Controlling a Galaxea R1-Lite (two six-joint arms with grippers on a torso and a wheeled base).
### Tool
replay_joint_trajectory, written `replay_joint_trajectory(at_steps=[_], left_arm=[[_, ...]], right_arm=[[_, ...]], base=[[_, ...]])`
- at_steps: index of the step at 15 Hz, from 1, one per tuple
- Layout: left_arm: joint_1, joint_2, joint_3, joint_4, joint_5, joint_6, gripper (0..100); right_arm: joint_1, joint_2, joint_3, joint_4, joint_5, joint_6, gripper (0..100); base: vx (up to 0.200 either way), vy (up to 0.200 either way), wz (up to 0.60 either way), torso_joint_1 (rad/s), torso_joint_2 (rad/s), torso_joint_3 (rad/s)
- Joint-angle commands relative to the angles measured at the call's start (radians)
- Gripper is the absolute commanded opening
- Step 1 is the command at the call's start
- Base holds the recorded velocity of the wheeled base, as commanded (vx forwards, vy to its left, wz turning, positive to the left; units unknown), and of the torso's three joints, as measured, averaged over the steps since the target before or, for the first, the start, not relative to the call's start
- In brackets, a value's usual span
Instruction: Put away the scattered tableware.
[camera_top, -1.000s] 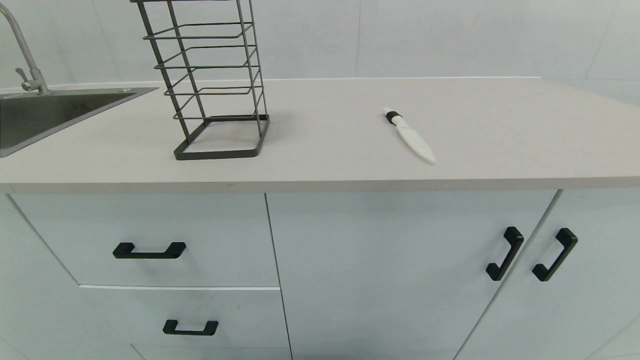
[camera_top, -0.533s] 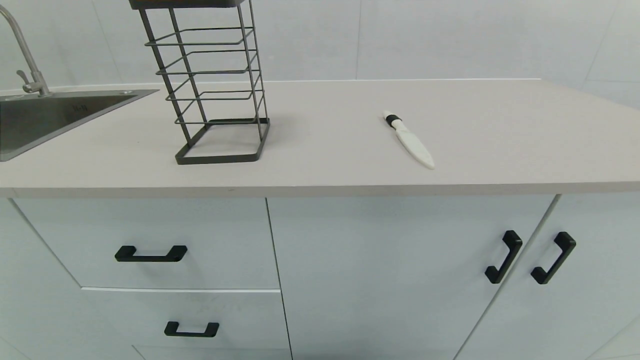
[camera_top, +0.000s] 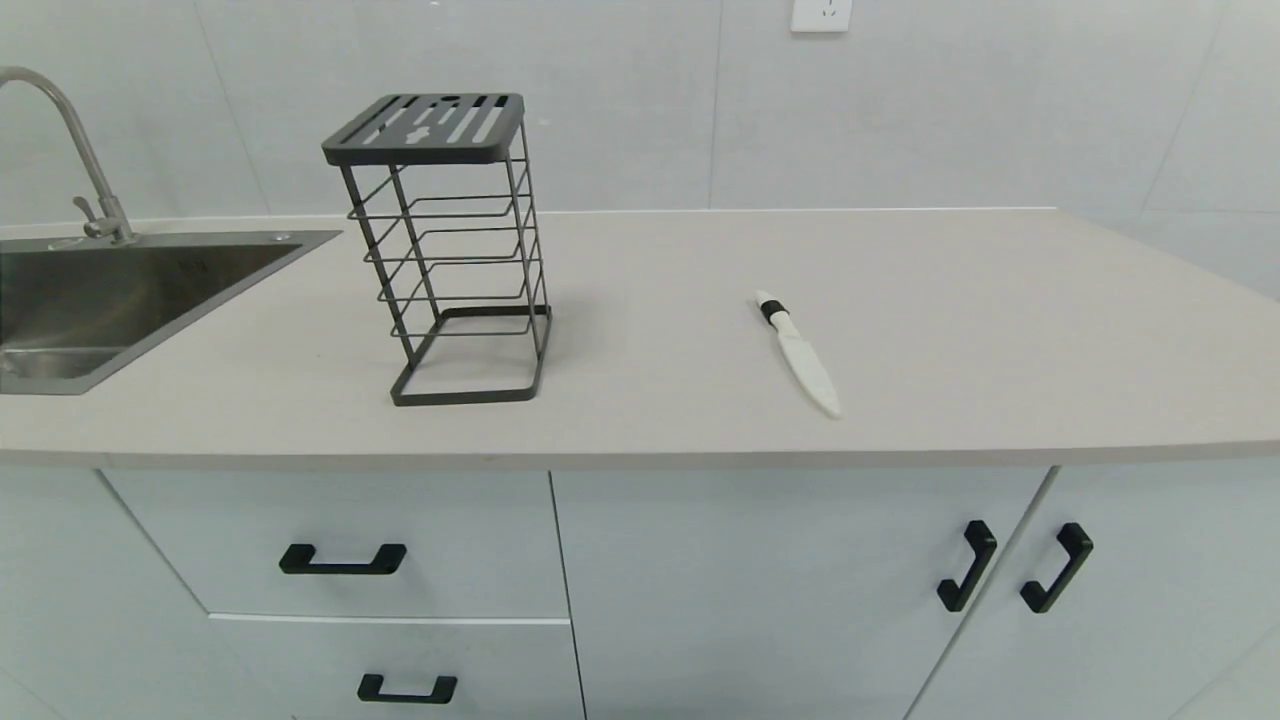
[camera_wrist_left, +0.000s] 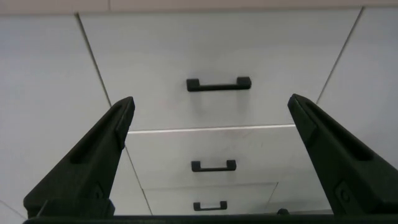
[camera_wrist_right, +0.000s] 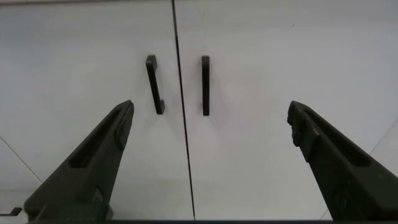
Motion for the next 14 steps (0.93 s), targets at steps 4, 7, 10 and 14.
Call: replay_joint_trajectory(at_steps=[4, 7, 10, 14], left_arm=[[0.000, 0.001, 0.000, 0.002, 0.001, 0.000, 100], [0.000, 0.001, 0.000, 0.002, 0.001, 0.001, 100], [0.000, 0.001, 0.000, 0.002, 0.001, 0.001, 100], [0.000, 0.001, 0.000, 0.002, 0.001, 0.000, 100]], right_arm=[[0.000, 0.002, 0.000, 0.000, 0.000, 0.000, 100], [0.000, 0.002, 0.002, 0.000, 0.000, 0.000, 100], [0.000, 0.002, 0.002, 0.000, 0.000, -0.001, 100], [0.000, 0.002, 0.002, 0.000, 0.000, 0.000, 100]], base=[[0.000, 0.000, 0.00, 0.254, -0.46, -0.271], [0.000, 0.000, 0.00, 0.225, -0.47, -0.271], [0.000, 0.000, 0.00, 0.079, -0.17, -0.097], [0.000, 0.000, 0.00, 0.105, -0.21, -0.115]])
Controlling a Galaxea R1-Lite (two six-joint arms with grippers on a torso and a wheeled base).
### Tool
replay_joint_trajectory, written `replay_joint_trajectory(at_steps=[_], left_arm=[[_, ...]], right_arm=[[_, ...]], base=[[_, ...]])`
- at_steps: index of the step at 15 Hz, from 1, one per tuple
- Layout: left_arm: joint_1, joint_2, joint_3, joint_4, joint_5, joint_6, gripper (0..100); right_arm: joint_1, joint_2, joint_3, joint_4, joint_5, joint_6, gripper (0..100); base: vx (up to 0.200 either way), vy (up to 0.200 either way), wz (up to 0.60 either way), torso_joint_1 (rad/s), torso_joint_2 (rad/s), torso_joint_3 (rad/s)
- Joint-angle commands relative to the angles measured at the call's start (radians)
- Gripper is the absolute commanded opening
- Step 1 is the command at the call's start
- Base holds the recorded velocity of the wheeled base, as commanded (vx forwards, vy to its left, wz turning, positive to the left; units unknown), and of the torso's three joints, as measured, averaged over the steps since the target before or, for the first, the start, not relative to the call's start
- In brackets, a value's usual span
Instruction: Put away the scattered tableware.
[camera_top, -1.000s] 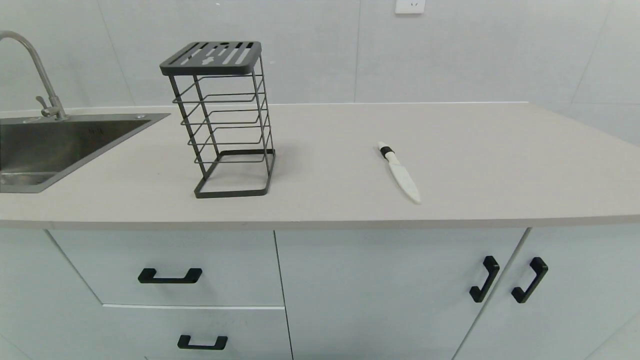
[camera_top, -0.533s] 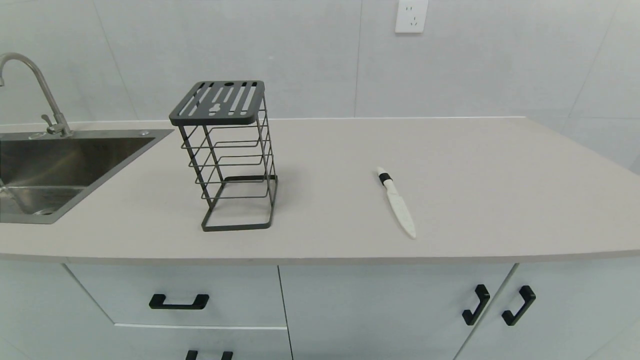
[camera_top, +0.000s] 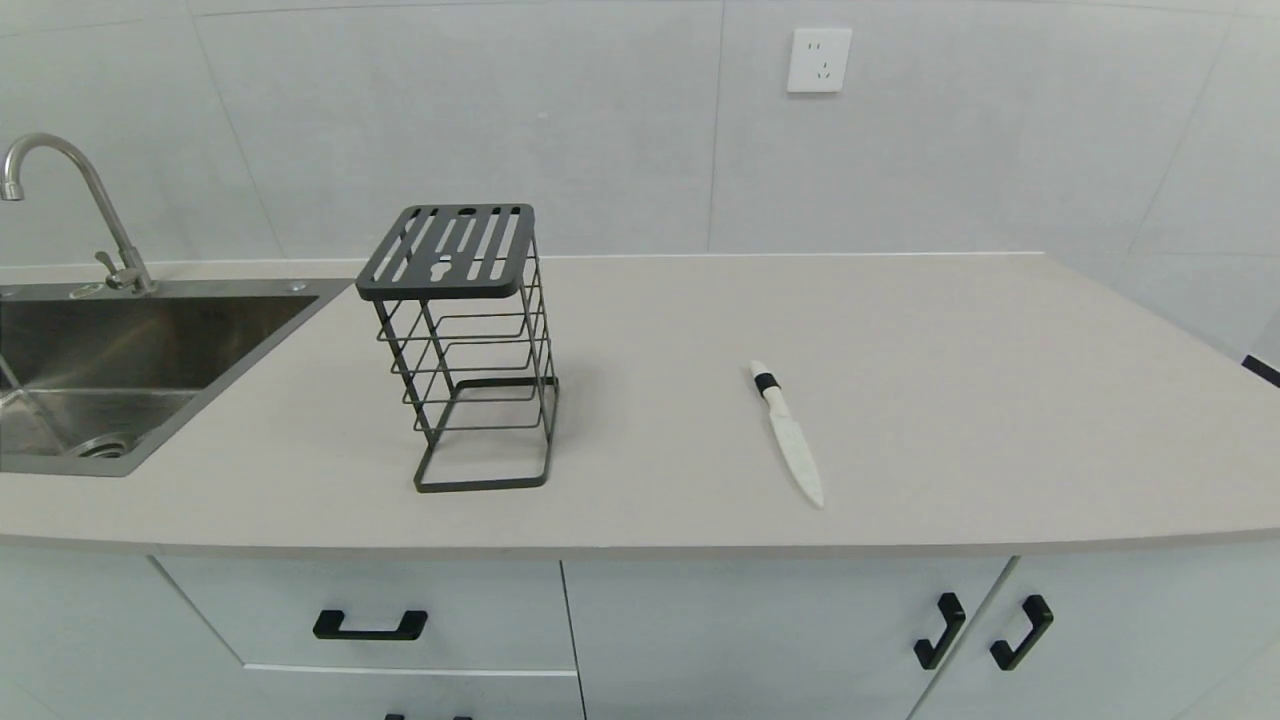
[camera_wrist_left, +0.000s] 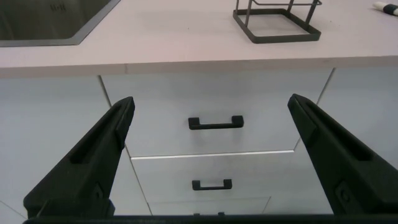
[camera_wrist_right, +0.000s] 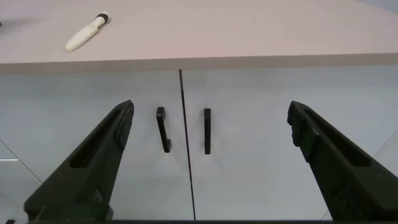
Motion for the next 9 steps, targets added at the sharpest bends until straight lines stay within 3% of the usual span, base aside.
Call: replay_joint_trajectory(at_steps=[1, 4, 7, 9], left_arm=[[0.000, 0.001, 0.000, 0.000, 0.000, -0.001, 100], [0.000, 0.001, 0.000, 0.000, 0.000, 0.001, 100], [0.000, 0.001, 0.000, 0.000, 0.000, 0.001, 100], [0.000, 0.001, 0.000, 0.000, 0.000, 0.001, 100]], right_arm=[[0.000, 0.002, 0.000, 0.001, 0.000, 0.000, 100], [0.000, 0.002, 0.001, 0.001, 0.000, 0.000, 100], [0.000, 0.002, 0.001, 0.001, 0.000, 0.000, 100], [0.000, 0.002, 0.001, 0.001, 0.000, 0.000, 100]], base=[[0.000, 0.000, 0.00, 0.144, -0.32, -0.163], [0.000, 0.000, 0.00, 0.072, -0.14, -0.080], [0.000, 0.000, 0.00, 0.180, -0.39, -0.204], [0.200, 0.000, 0.00, 0.234, -0.51, -0.261]])
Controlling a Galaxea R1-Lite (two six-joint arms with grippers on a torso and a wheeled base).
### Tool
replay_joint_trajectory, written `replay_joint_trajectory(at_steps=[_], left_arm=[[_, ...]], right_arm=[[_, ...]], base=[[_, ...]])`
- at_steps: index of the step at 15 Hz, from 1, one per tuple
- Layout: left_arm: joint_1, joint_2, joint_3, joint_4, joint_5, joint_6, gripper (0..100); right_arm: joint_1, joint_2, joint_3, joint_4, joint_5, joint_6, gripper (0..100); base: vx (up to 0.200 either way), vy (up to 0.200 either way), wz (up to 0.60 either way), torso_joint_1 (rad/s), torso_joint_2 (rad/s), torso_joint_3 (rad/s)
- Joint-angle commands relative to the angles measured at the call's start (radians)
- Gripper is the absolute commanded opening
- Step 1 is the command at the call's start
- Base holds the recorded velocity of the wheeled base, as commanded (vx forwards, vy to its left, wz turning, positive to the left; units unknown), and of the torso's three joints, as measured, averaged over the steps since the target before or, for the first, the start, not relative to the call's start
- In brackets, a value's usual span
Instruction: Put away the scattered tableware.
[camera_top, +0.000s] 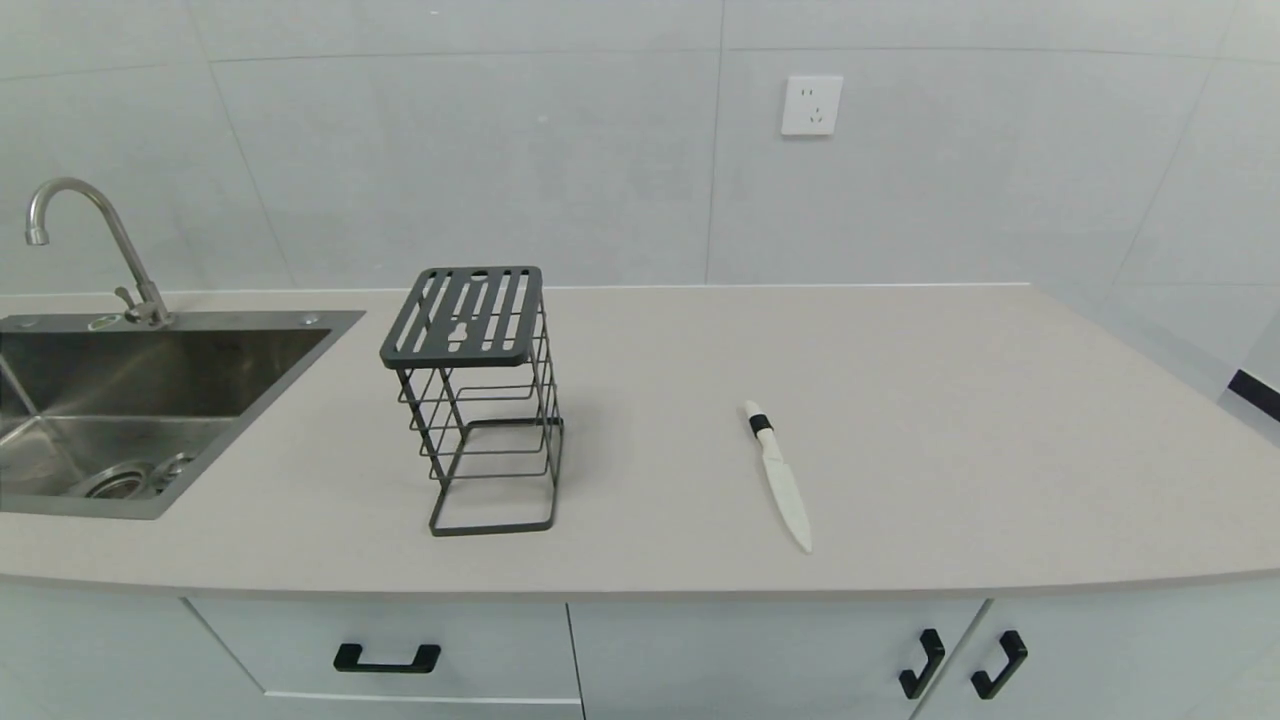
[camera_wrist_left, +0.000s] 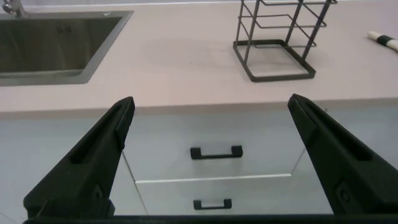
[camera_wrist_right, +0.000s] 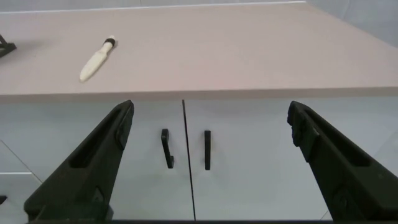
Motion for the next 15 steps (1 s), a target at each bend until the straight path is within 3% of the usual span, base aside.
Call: replay_joint_trajectory(at_steps=[1, 8, 15], left_arm=[[0.000, 0.001, 0.000, 0.000, 0.000, -0.001, 100], [0.000, 0.001, 0.000, 0.000, 0.000, -0.001, 100], [0.000, 0.001, 0.000, 0.000, 0.002, 0.001, 100]], right_arm=[[0.000, 0.002, 0.000, 0.001, 0.000, 0.000, 100], [0.000, 0.002, -0.001, 0.001, 0.000, 0.000, 100], [0.000, 0.002, 0.000, 0.001, 0.000, 0.000, 100]], base=[[0.200, 0.000, 0.00, 0.173, -0.41, -0.193], [0.029, 0.000, 0.00, 0.070, -0.12, -0.062], [0.000, 0.000, 0.00, 0.260, -0.54, -0.279]])
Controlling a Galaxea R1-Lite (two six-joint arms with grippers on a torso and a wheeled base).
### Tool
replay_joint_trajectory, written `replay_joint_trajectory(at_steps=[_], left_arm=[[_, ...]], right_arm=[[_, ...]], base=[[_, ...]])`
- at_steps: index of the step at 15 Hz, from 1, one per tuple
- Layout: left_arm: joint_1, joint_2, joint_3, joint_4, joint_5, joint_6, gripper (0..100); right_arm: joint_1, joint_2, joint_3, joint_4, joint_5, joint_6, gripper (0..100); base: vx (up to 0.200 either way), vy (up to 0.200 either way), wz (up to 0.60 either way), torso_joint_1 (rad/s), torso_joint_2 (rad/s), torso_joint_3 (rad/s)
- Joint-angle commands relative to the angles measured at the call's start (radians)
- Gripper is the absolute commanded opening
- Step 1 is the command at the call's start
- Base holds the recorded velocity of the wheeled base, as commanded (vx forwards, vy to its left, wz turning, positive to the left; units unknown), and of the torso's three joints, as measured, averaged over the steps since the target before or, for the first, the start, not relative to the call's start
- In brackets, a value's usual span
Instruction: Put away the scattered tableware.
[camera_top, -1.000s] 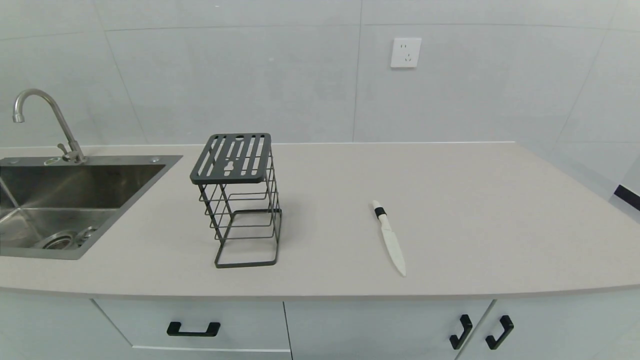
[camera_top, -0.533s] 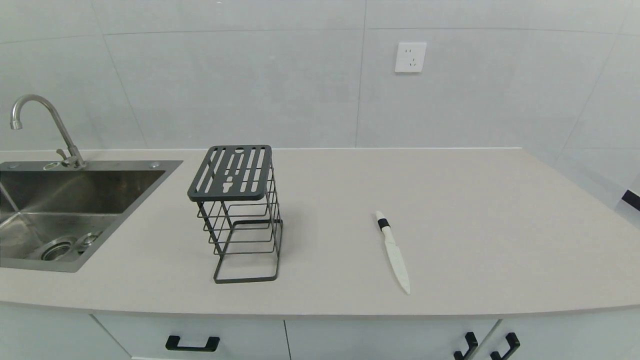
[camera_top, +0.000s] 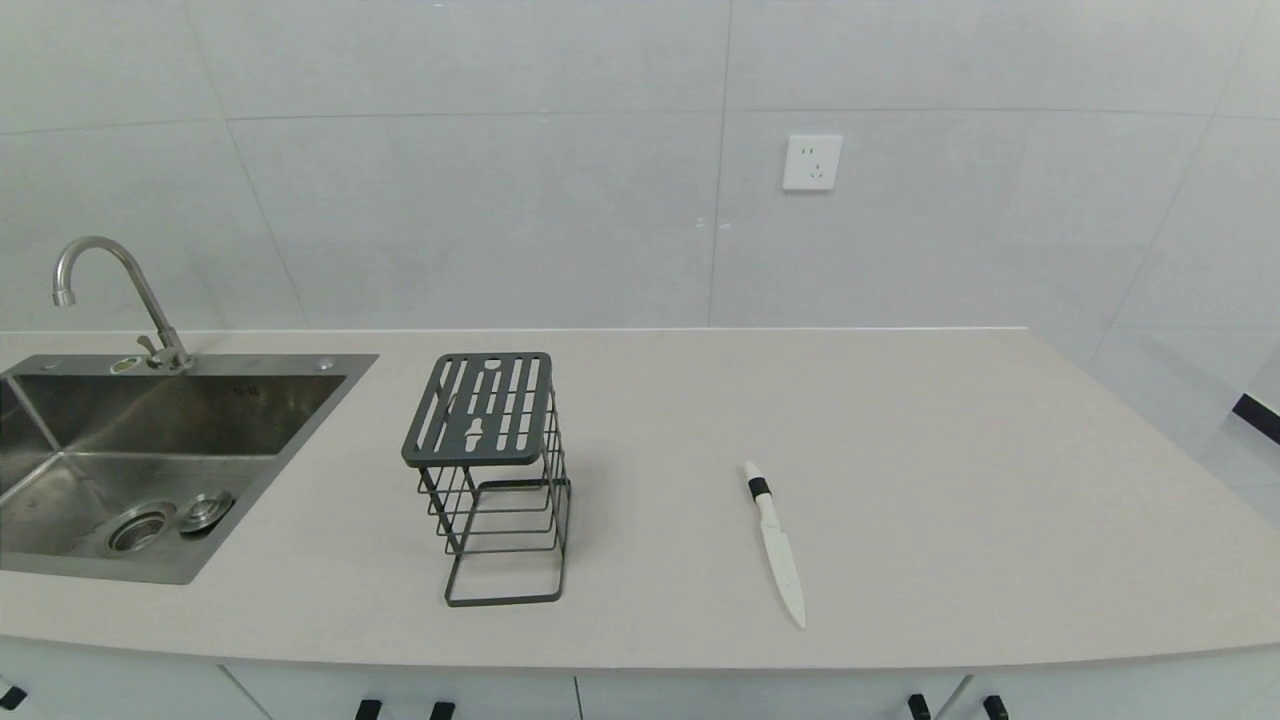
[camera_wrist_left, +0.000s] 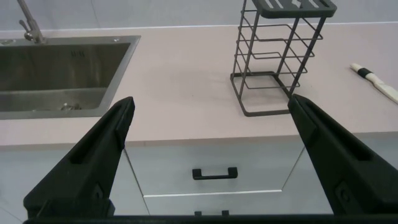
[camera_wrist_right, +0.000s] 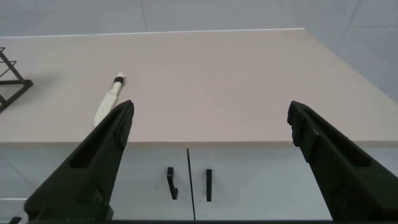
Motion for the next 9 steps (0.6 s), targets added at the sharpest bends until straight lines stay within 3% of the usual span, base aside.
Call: replay_joint_trajectory(at_steps=[1, 9], left_arm=[[0.000, 0.001, 0.000, 0.000, -0.001, 0.001, 100], [0.000, 0.001, 0.000, 0.000, 0.001, -0.001, 100]], right_arm=[[0.000, 0.002, -0.001, 0.002, 0.000, 0.000, 100], [0.000, 0.002, 0.001, 0.000, 0.000, 0.000, 100]], base=[[0.000, 0.000, 0.00, 0.163, -0.39, -0.183], [0.000, 0.000, 0.00, 0.013, -0.03, -0.015]])
